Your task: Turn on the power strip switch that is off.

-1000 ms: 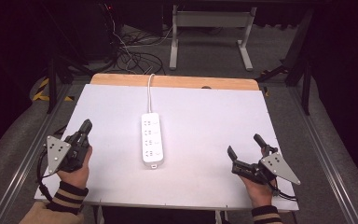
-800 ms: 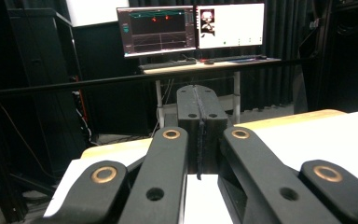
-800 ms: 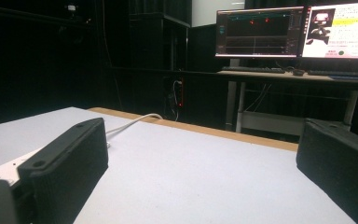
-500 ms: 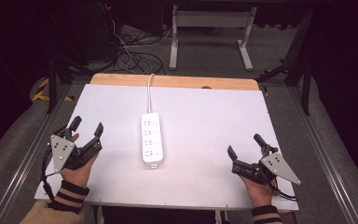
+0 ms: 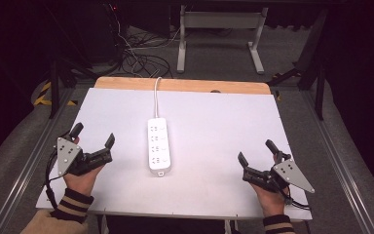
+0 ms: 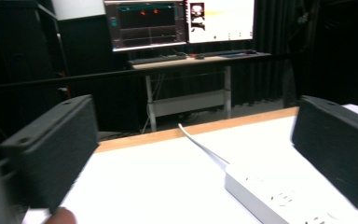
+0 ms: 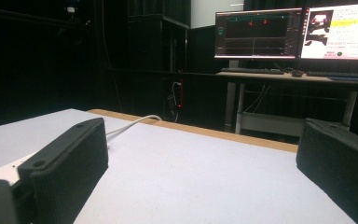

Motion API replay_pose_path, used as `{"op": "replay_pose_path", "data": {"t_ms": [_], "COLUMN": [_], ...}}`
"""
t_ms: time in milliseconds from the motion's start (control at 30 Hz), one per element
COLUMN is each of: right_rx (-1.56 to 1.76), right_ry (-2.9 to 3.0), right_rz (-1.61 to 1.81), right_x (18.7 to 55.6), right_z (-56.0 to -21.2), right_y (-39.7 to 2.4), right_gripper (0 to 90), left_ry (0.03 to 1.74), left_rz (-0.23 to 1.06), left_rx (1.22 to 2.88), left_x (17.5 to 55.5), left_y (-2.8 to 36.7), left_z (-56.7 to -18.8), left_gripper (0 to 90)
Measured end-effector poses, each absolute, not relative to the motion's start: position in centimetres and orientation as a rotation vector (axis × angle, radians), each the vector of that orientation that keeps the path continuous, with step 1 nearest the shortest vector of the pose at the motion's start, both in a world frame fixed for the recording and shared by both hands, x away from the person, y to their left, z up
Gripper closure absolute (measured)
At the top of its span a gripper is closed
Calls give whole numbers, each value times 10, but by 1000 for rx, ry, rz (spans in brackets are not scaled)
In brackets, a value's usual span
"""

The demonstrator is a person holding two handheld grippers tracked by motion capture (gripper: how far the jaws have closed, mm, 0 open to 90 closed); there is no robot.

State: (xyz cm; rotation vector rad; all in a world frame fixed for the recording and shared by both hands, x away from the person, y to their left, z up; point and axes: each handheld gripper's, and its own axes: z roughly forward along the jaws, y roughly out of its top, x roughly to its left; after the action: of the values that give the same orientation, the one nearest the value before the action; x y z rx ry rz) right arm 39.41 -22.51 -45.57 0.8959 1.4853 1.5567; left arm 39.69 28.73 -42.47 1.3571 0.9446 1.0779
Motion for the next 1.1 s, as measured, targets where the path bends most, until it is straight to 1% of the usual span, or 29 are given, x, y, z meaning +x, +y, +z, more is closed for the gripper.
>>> {"op": "replay_pose_path", "data": {"t_ms": [433,700,1100], "right_rx": [895,896,882], "right_ry": [1483,1477,1491], "right_rz": [1564,1558,1548], "right_x": [393,388,386], "right_z": [-455,-454,-454], "right_y": [-225,-225,-224], "right_gripper": [27,30,33], "left_ry": [954,969,978], "left_rz": [1076,1046,1050], "left_rx": [1348,1346,1360], "left_x": [398,397,398], "left_y": [287,287,286], "left_z": [-425,-424,-424], "left_gripper": [1,2,2]}}
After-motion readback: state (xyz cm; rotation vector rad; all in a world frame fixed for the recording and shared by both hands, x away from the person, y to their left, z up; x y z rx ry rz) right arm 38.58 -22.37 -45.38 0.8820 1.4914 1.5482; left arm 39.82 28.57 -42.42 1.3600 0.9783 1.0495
